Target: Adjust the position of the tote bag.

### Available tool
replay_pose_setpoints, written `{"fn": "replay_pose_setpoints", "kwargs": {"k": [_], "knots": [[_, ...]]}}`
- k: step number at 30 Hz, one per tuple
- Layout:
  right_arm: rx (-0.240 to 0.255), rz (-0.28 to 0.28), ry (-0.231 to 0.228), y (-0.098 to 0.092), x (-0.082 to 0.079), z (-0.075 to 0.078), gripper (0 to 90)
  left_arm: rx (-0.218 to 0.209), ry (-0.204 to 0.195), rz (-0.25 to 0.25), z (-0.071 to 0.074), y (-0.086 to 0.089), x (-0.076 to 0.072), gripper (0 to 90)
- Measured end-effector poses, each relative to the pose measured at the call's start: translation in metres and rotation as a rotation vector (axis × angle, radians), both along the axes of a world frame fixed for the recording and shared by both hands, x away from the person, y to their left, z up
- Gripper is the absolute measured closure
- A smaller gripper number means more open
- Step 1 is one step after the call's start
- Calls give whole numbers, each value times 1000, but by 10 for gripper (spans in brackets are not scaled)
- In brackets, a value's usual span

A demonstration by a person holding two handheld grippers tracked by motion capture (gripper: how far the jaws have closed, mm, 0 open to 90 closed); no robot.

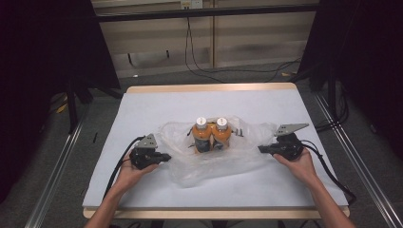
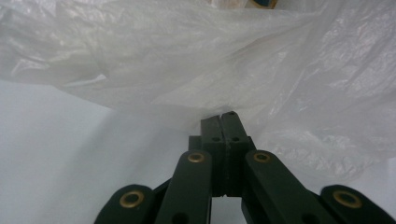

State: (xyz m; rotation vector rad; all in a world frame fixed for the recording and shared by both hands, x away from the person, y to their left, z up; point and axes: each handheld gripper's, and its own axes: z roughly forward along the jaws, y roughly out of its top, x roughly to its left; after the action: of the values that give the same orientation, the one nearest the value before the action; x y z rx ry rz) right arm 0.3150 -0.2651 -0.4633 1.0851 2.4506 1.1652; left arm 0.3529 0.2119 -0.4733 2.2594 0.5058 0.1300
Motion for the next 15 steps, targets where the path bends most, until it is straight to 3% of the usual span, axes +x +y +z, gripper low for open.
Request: {"fn": "replay_pose_setpoints", "kwargs": {"k": [7, 12, 15], "knots": [[-20, -3, 19, 1, 3, -8, 900, 13, 12, -14, -4, -2, 1, 900], [-22, -1, -1, 0, 2, -11, 900, 24, 22, -20, -7, -1, 2, 900], [-37, 3, 29, 1, 2, -21, 900, 16, 17, -14, -8, -2, 1, 900]]}}
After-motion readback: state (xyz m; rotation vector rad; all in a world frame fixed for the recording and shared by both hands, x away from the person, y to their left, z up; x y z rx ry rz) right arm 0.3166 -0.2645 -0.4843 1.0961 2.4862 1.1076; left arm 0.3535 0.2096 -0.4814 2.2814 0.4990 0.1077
